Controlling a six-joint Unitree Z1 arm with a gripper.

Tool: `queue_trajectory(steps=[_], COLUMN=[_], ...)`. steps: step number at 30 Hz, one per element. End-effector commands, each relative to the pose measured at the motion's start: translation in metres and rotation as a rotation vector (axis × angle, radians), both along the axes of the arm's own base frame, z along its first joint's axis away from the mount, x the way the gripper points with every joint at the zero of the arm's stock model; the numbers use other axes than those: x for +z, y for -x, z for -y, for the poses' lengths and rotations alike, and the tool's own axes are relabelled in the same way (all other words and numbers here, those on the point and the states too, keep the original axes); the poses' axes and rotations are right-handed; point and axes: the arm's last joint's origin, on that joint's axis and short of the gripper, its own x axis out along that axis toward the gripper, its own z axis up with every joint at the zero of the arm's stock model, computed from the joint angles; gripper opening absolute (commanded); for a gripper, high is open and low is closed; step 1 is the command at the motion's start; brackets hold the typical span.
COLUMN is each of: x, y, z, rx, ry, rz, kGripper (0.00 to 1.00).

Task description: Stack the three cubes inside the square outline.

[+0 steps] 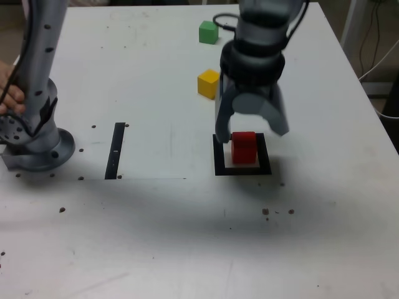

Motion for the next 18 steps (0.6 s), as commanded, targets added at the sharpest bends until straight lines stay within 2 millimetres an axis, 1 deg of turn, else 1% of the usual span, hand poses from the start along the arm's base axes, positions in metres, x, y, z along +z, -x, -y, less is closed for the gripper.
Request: queue_trajectory(steps=[1, 5, 9, 11, 18], x=[0.013, 0.029, 0.036, 0.037, 0.031], y=[0.006, 0.018, 0.028, 0.033, 0.053], z=[-0.004, -0.016, -0.038, -0.052, -0.113], rx=[-0.009, -0.007, 0.015, 0.034, 0.126], ry=[0.011, 0.019, 0.018, 0.015, -0.007], rz=[0.026, 0.036, 0.014, -0.002, -0.061], kGripper=[0.99, 0.99, 0.99, 0.99, 0.99])
